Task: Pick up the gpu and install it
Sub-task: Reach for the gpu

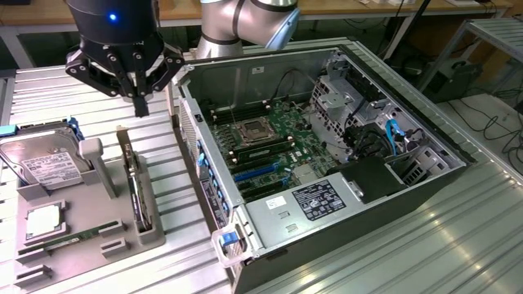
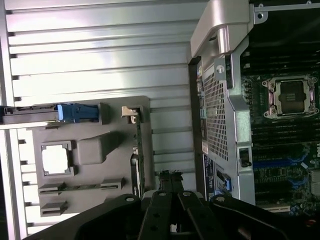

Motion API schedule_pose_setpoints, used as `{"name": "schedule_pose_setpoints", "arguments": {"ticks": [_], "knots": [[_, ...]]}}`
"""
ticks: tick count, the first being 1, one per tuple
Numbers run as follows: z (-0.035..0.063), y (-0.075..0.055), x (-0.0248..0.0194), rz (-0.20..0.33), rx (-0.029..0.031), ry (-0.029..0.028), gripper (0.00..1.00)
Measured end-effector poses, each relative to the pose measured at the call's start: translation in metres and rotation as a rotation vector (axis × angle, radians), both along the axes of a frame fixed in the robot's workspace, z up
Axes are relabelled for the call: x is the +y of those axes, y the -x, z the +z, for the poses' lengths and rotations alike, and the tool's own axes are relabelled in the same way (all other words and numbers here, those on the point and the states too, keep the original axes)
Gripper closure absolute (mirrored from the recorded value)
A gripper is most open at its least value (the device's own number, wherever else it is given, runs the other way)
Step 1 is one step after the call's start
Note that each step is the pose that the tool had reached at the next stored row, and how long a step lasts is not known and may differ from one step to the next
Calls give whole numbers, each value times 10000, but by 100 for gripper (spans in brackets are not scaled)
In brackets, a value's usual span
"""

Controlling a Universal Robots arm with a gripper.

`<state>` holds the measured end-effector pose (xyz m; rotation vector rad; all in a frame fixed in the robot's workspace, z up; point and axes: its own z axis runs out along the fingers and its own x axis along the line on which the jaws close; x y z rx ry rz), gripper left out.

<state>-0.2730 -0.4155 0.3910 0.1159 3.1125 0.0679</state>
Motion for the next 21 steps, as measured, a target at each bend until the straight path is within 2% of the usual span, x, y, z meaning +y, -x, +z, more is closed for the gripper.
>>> {"name": "schedule_pose_setpoints", "arguments": {"ticks": [13,21], "knots": [[-5,227,-56,1,1,1,89],[-10,368,-129,13,1,1,89]]}}
